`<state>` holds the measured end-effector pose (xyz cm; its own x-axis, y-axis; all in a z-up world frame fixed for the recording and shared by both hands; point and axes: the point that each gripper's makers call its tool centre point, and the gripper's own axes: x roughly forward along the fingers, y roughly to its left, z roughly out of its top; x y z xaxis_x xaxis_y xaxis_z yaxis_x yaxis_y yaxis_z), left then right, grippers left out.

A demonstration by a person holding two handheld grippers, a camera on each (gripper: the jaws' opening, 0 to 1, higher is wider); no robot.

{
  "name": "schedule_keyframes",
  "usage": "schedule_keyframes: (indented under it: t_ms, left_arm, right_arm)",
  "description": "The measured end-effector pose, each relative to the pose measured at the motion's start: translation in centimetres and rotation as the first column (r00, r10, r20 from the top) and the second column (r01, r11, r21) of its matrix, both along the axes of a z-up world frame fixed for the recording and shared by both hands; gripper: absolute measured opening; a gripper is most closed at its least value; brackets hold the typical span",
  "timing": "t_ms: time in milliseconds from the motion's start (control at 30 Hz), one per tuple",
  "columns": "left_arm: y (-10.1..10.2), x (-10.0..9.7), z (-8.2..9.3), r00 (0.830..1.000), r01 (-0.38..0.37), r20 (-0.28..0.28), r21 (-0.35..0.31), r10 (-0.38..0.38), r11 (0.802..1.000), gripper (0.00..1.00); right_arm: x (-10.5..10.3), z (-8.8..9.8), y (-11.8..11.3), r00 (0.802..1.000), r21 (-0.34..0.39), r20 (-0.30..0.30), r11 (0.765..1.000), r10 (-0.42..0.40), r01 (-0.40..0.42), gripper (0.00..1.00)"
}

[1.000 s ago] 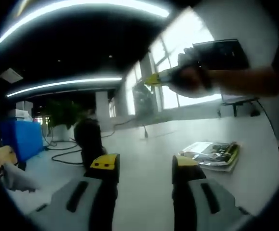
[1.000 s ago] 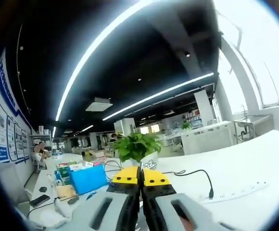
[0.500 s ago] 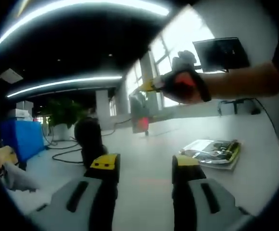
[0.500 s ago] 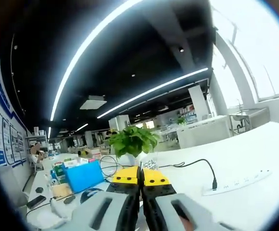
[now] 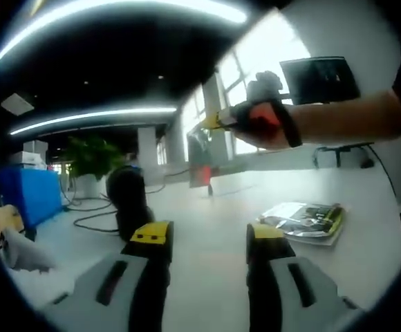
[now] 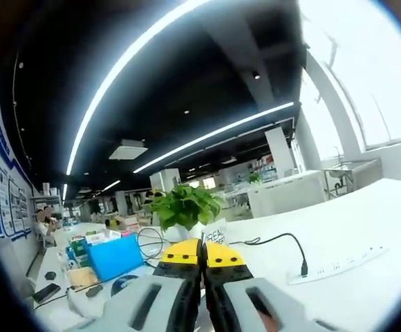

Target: Clip sheet goods on table flip sheet goods clip sheet goods scan sheet goods put sheet goods back to table

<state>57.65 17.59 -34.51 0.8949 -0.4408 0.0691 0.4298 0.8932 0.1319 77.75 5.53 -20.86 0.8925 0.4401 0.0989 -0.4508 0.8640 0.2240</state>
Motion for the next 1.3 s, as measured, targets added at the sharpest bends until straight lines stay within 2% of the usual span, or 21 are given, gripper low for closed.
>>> schedule_keyframes:
  t_ms: [133, 267, 433, 533, 667, 800, 867, 1000, 1100, 1300]
  left_arm:
    - [0.4, 0.0, 0.2, 1.0, -0.011, 0.005, -0.012, 0.011, 1.0, 0.35]
    - [0.4, 0.0, 0.2, 1.0, -0.016, 0.004, -0.013, 0.016, 1.0, 0.35]
    - [0.4, -0.1, 0.4, 1.0, -0.02, 0.015, -0.009, 0.02, 1.0, 0.35]
    - [0.4, -0.2, 0.5, 1.0, -0.021, 0.018, -0.014, 0.022, 1.0, 0.35]
    - [0.3, -0.1, 0.4, 1.0, -0.016, 0.006, -0.016, 0.016, 1.0, 0.34]
    - [0.3, -0.2, 0.6, 1.0, -0.014, 0.015, -0.018, 0.015, 1.0, 0.34]
    - [0.9, 0.1, 1.5, 0.999, -0.03, 0.041, -0.071, 0.033, 0.997, 0.34]
    - [1.3, 0.6, 0.6, 0.999, -0.05, -0.006, -0.07, 0.049, 0.996, 0.34]
    - [1.4, 0.5, 0.9, 0.999, -0.054, 0.003, -0.078, 0.055, 0.995, 0.34]
    - [1.2, 0.5, 0.8, 0.998, -0.059, 0.008, -0.049, 0.059, 0.997, 0.35]
  right_arm:
    - [0.1, 0.2, -0.1, 1.0, 0.003, 0.003, 1.0, -0.012, 0.012, 0.0]
    - [-0.7, 1.2, -0.3, 1.0, -0.012, 0.029, 1.0, -0.006, 0.006, 0.0]
    - [-2.5, 2.7, -1.2, 0.999, -0.011, 0.028, 0.999, 0.032, -0.032, 0.0]
    - [-4.1, 3.6, -1.9, 0.996, -0.01, 0.022, 0.996, 0.085, -0.085, 0.0]
    - [-5.6, 4.7, -3.4, 0.992, -0.04, 0.061, 0.994, 0.108, -0.106, 0.0]
    - [-7.1, 4.2, -4.2, 0.987, -0.048, 0.069, 0.989, 0.142, -0.139, 0.0]
    - [-7.2, 3.9, -4.4, 0.984, -0.062, 0.066, 0.985, 0.163, -0.159, 0.0]
    - [-7.4, 3.1, -4.8, 0.982, -0.066, 0.052, 0.981, 0.184, -0.181, 0.0]
    - [-8.0, 2.4, -4.4, 0.965, -0.107, 0.05, 0.962, 0.258, -0.252, 0.0]
    - [-7.5, 1.4, -4.9, 0.963, -0.111, 0.027, 0.958, 0.269, -0.264, 0.0]
